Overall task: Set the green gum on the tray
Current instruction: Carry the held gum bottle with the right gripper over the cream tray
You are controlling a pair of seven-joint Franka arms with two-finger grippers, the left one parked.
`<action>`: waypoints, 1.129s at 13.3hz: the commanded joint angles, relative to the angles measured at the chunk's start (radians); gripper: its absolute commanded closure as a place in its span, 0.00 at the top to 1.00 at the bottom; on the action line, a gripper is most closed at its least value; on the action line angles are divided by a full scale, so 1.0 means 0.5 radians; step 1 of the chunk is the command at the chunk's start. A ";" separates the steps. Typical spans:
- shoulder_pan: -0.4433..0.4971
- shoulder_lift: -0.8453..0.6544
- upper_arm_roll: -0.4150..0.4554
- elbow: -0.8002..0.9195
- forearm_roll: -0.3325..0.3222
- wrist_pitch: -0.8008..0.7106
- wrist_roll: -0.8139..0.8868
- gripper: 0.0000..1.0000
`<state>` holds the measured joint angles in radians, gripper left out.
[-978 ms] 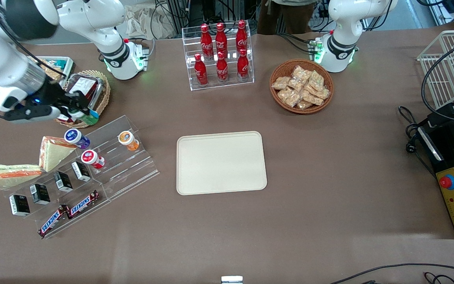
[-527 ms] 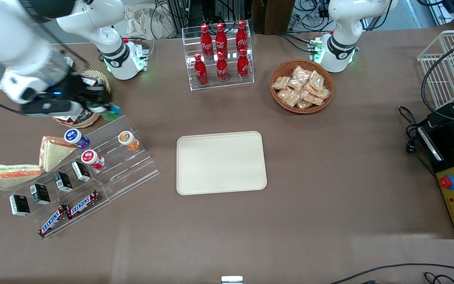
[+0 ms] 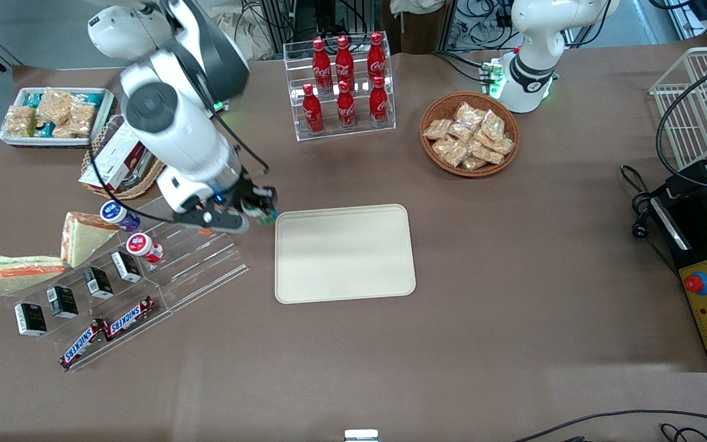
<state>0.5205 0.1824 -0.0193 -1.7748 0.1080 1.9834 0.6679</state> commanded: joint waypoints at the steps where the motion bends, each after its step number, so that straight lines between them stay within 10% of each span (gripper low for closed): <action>1: 0.072 -0.003 -0.023 -0.425 0.042 0.486 0.066 0.47; 8: 0.232 0.408 -0.023 -0.718 0.042 1.281 0.232 0.47; 9: 0.257 0.448 -0.023 -0.715 0.042 1.310 0.232 0.55; 10: 0.257 0.454 -0.023 -0.706 0.039 1.310 0.229 1.00; 15: 0.254 0.436 -0.023 -0.696 0.042 1.298 0.232 1.00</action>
<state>0.6358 0.3973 -0.0218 -2.1265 0.1093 2.6199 0.7807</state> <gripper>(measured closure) 0.000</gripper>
